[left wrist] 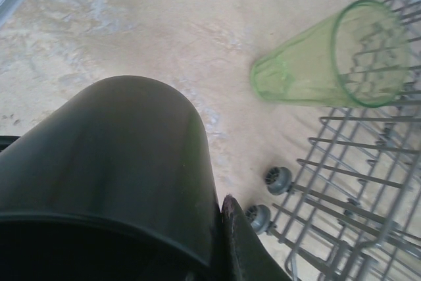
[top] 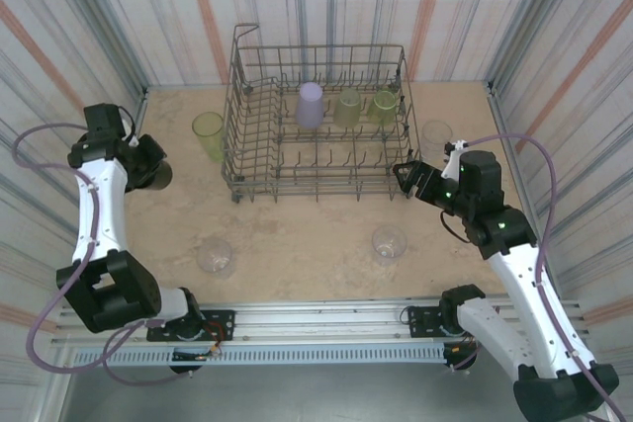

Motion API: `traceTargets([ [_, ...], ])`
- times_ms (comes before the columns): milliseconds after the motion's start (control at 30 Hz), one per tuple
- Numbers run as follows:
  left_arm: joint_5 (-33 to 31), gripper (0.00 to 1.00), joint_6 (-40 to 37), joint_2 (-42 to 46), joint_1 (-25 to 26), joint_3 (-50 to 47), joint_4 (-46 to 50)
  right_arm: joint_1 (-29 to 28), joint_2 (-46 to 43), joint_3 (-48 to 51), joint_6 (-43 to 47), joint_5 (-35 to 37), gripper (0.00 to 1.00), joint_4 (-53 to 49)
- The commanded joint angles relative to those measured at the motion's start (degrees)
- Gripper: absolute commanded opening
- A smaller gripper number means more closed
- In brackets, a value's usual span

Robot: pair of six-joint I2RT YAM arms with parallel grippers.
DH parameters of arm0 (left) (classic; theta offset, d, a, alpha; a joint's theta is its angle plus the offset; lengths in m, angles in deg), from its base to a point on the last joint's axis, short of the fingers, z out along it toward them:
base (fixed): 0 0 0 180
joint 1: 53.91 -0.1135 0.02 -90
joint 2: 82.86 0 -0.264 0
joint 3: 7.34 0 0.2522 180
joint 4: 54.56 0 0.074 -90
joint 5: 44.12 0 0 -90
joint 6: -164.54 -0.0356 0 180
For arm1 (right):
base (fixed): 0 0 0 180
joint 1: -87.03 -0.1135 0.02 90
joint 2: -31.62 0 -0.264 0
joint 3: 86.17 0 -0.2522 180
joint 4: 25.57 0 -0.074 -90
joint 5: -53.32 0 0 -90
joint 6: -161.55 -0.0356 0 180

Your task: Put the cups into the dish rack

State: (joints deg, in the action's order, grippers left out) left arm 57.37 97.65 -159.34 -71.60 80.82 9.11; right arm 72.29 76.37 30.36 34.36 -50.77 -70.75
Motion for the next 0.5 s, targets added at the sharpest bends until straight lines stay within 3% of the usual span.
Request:
traceTargets([
  [0,5.15,0.0,-2.23,3.56,-0.42,3.36,-1.24,-1.22,0.34,-0.38,-1.56,1.91,0.99,0.74],
  [467,23.06,0.0,0.58,6.8,-0.41,5.99,-10.47,-3.01,1.57,-0.38,-1.87,2.8,0.99,1.27],
])
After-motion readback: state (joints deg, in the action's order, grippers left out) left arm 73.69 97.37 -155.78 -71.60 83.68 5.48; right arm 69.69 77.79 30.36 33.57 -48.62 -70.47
